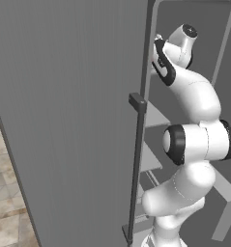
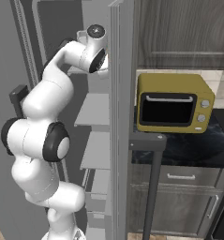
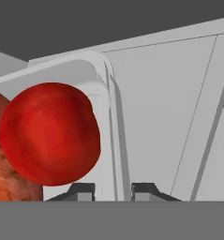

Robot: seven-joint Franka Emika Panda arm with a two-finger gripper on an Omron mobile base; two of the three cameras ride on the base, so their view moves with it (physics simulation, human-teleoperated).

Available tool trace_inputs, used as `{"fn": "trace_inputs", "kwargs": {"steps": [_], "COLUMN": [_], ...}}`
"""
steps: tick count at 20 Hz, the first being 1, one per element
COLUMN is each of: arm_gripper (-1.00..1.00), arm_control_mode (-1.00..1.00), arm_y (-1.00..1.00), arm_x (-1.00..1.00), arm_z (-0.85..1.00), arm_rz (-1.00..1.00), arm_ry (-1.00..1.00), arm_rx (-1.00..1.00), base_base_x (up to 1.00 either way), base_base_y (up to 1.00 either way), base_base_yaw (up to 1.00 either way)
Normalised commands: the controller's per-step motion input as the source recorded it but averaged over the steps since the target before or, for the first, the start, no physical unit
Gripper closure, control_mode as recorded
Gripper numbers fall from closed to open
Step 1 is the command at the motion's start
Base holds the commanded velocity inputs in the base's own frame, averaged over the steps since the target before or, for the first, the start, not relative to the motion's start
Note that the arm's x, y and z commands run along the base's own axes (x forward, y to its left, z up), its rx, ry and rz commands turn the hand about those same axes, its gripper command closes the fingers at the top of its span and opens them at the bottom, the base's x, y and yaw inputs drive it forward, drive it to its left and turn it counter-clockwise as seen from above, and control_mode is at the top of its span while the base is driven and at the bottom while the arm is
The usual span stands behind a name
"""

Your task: Take the sweet potato and tomato out of the freezer and place them in the tupperware container on the counter. Then put the tupperware containing the vegetables back in the freezer.

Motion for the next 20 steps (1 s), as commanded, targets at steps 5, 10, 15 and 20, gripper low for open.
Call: {"fn": "trace_inputs", "kwargs": {"steps": [5,10,15,20], "arm_gripper": [1.0,1.0,1.0,1.0], "arm_control_mode": [-1.0,-1.0,-1.0,-1.0], "arm_y": [0.0,0.02,0.04,0.0], "arm_x": [0.33,0.39,0.35,0.37], "arm_z": [0.0,-0.03,-0.09,-0.18], "arm_rz": [0.0,0.0,0.0,0.0], "arm_ry": [0.0,0.0,0.0,0.0], "arm_rx": [0.0,0.0,0.0,0.0], "base_base_x": [0.0,0.0,0.0,0.0], "base_base_y": [0.0,0.0,0.0,0.0], "base_base_yaw": [0.0,0.0,0.0,0.0]}}
